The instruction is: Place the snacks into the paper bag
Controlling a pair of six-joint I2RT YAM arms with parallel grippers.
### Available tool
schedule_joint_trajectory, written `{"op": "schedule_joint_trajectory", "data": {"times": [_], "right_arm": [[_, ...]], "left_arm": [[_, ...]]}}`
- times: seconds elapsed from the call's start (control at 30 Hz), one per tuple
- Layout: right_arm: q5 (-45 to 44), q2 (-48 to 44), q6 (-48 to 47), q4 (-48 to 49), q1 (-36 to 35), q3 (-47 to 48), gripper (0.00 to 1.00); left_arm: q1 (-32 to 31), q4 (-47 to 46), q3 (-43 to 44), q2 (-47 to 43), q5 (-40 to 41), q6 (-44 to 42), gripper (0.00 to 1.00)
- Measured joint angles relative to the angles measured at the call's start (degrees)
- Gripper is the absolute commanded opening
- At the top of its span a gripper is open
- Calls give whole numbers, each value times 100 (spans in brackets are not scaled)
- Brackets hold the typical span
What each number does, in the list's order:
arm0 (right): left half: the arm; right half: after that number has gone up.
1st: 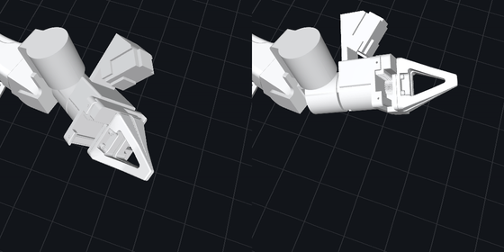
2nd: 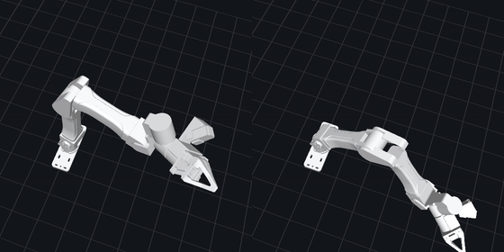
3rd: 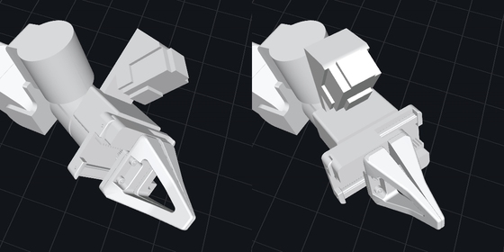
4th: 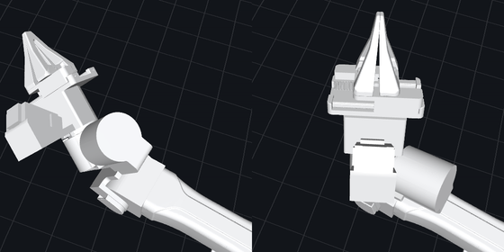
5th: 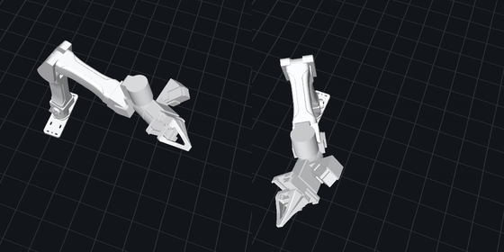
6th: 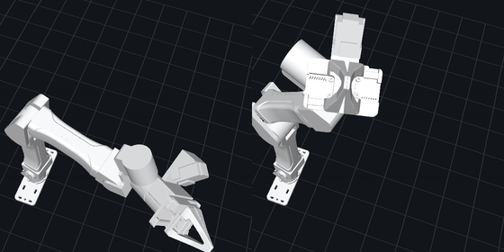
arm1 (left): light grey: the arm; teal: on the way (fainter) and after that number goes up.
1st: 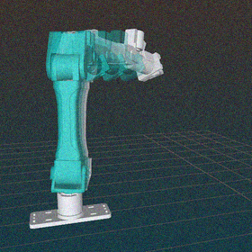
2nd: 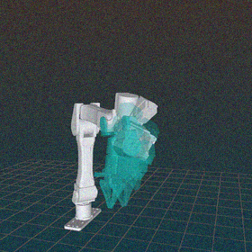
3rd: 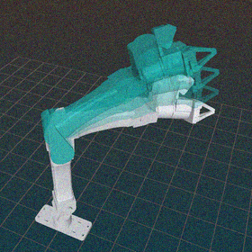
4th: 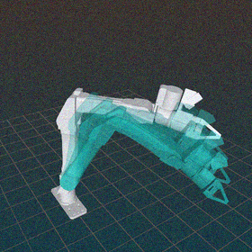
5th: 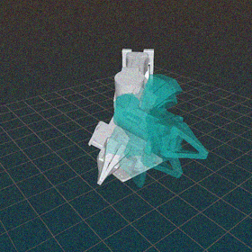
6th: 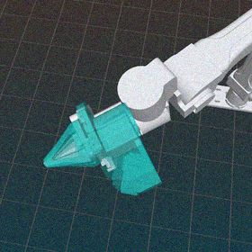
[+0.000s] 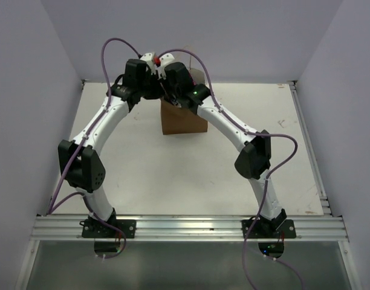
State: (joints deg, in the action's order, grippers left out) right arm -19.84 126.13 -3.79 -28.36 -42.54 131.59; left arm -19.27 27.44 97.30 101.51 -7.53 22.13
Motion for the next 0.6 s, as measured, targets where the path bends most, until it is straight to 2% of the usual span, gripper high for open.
{"op": "schedule_joint_trajectory", "data": {"times": [0.03, 0.1, 0.13, 0.33, 0.6], "right_arm": [[-2, 31, 0, -42, 9, 0, 14], [-28, -11, 44, -120, 9, -7, 65], [-195, -70, 87, -164, 26, -7, 85], [-330, -527, -136, -264, 127, 166, 89], [-518, -1152, -138, -313, 140, 459, 85]], "left_arm": [[33, -15, 0, 28, -57, -4, 0], [20, -17, 44, 37, -55, 11, 0], [20, 13, 66, 37, -33, 0, 0], [-7, 48, 203, 118, 4, -22, 0], [-37, 48, 302, 212, 13, -22, 0]]}}
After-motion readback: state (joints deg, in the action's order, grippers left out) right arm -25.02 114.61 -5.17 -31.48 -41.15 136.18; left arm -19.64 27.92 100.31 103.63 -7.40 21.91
